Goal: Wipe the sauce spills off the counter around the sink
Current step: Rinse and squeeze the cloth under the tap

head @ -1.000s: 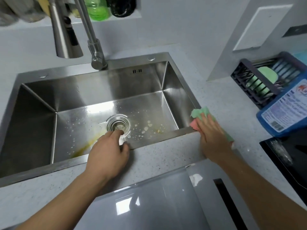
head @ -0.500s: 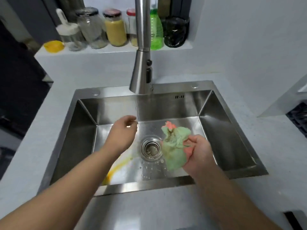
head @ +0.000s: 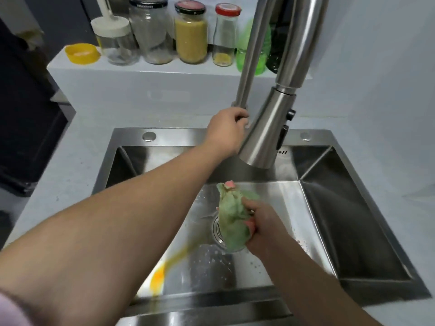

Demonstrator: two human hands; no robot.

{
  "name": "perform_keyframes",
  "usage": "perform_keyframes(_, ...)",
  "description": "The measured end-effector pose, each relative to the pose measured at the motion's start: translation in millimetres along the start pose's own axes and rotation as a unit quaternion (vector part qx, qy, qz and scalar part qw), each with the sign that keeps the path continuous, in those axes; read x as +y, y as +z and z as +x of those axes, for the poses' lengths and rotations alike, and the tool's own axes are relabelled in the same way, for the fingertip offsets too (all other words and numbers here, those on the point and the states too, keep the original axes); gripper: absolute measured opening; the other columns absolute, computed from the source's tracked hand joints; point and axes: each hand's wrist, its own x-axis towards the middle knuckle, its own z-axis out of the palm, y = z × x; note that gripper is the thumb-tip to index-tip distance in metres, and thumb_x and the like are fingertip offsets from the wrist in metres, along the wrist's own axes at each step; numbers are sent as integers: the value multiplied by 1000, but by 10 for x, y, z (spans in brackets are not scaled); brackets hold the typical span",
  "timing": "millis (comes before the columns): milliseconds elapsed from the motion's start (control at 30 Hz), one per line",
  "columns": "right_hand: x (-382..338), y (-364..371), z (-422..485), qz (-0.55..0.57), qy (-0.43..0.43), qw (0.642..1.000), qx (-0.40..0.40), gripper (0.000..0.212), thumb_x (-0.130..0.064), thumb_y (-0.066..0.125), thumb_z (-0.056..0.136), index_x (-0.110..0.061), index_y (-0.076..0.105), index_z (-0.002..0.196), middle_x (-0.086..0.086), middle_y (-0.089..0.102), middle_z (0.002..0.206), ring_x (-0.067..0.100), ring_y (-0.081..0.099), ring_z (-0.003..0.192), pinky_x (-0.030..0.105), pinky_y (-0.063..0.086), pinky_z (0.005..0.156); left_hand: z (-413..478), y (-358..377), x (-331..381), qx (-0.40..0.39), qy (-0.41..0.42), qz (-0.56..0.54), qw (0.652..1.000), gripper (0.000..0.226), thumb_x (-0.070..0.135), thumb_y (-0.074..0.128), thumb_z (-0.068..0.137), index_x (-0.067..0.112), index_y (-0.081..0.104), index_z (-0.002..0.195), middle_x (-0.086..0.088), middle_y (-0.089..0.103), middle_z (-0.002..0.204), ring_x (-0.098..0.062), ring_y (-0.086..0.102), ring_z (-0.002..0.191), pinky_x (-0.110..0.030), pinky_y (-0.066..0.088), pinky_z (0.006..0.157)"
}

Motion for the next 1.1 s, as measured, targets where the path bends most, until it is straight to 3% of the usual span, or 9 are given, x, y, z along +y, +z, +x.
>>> perform_keyframes(200, 54, -12, 49, 0, 28, 998, 63, 26, -15, 53, 99, 1, 67, 115, 21, 76, 94, 31, 75, 66, 39, 59, 48, -175, 33, -84, 46, 17, 74, 996, 28, 8, 48, 97, -5, 67, 112, -26, 70, 112, -44, 64, 107, -54, 50, 95)
perform_keyframes(433, 160, 4, 55, 24, 42, 999, 12, 33, -5, 46, 98, 1, 76, 84, 18, 77, 87, 25, 75, 67, 39, 59, 78, -443, 48, -51, 49, 32, 86, 995, 42, -12, 55, 89, -1, 55, 130, -18, 65, 114, -31, 63, 106, -41, 50, 96)
perform_keyframes(533, 218, 9, 79, 15, 55, 998, -10, 46, 0, 44, 94, 0, 78, 63, 19, 75, 78, 28, 72, 64, 42, 55, 82, -618, 46, -268, 104, -48, 55, 992, 47, 11, 60, 90, 18, 48, 136, -5, 63, 124, -21, 64, 105, -37, 53, 92)
perform_keyframes(667, 318, 63, 204, -29, 90, 995, 25, 37, 0, 41, 93, 0, 72, 73, 16, 71, 68, 25, 72, 64, 38, 57, 70, -1248, 159, -790, 66, -321, 25, 944, 50, 45, 57, 87, 15, 49, 126, -6, 62, 116, -27, 66, 99, -43, 55, 90)
perform_keyframes(800, 325, 209, 235, -85, 90, 992, 37, 30, -16, 50, 93, 0, 74, 105, 19, 74, 102, 31, 68, 100, 38, 54, 79, -1592, 384, -902, 45, -457, -265, 848, 41, 55, 49, 94, 23, 72, 101, -1, 76, 91, -21, 67, 82, -34, 52, 74)
perform_keyframes(867, 336, 194, 269, -141, 28, 988, 49, 33, -24, 51, 97, -5, 67, 120, 21, 69, 122, 37, 64, 117, 45, 51, 94, -1585, 507, -907, 79, -461, -368, 803, 38, 60, 49, 94, 34, 74, 107, 2, 78, 100, -22, 72, 94, -36, 58, 79)
perform_keyframes(967, 500, 90, 239, -277, -67, 958, 38, 29, -33, 54, 97, -15, 67, 116, 12, 73, 114, 32, 67, 111, 46, 54, 93, -1473, 509, -947, 167, -413, -414, 794, 28, 40, 46, 102, 34, 70, 115, -1, 76, 110, -20, 71, 103, -36, 56, 94)
perform_keyframes(1033, 607, 19, 158, -306, -75, 949, -5, 21, -25, 52, 101, -19, 66, 116, 2, 74, 112, 18, 69, 107, 35, 53, 89, -1417, 419, -951, 193, -388, -399, 808, 24, 22, 43, 104, 29, 66, 104, -3, 74, 98, -13, 72, 87, -23, 57, 75)
perform_keyframes(1100, 544, -9, 190, -322, -67, 944, -8, 23, -25, 51, 102, -15, 60, 121, 9, 69, 121, 24, 65, 108, 37, 50, 85, -1448, 466, -927, 178, -375, -355, 838, 27, 18, 42, 103, 22, 68, 95, -5, 73, 85, -6, 71, 70, -17, 54, 60)
